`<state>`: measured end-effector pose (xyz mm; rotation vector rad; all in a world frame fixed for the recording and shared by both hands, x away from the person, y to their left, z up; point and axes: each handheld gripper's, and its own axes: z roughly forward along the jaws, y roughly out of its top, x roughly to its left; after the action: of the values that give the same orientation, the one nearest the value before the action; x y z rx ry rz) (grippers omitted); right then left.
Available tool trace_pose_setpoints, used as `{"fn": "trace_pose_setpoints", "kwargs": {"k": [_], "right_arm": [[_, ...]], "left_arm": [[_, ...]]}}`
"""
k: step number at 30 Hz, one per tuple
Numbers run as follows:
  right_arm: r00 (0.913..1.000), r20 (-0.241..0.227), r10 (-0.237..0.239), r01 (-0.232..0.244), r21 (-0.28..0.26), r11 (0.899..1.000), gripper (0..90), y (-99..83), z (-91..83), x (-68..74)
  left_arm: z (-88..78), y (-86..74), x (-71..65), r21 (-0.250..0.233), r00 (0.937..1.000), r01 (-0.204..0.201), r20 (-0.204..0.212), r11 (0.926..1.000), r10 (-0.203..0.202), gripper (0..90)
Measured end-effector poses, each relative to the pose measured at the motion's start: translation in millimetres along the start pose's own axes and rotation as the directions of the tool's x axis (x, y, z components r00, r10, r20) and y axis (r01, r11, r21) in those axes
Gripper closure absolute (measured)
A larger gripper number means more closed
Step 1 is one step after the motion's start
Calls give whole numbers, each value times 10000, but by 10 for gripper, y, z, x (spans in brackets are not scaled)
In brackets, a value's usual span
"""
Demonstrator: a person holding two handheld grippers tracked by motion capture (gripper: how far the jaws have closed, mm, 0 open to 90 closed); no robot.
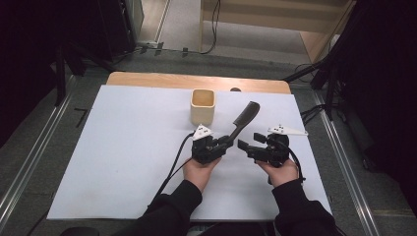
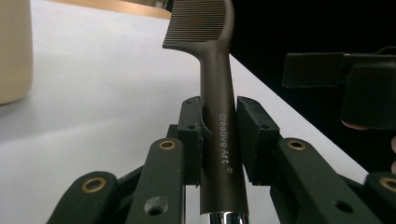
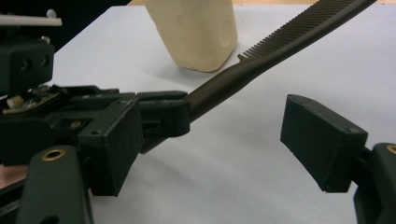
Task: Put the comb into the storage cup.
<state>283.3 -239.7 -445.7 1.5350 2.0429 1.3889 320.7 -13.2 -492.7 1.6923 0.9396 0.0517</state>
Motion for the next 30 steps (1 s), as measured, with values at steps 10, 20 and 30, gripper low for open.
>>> {"fn": "trace_pose_setpoints", "kwargs": {"k": [10,20,30], "right_arm": [[9991,214,363,-361,-98,9993,202,65,37,-69],[9978,276,606,-601,-168,9981,208,108,74,-86],[9963,366,781,-773,-225,9968,233,163,142,-88]], "left_arm": [[30,-8,3,19,9951,847,507,9964,-847,725],[74,-20,-40,-395,9839,1574,918,9867,-1533,726],[101,-73,-75,-938,9831,1629,991,9822,-1536,726]]}}
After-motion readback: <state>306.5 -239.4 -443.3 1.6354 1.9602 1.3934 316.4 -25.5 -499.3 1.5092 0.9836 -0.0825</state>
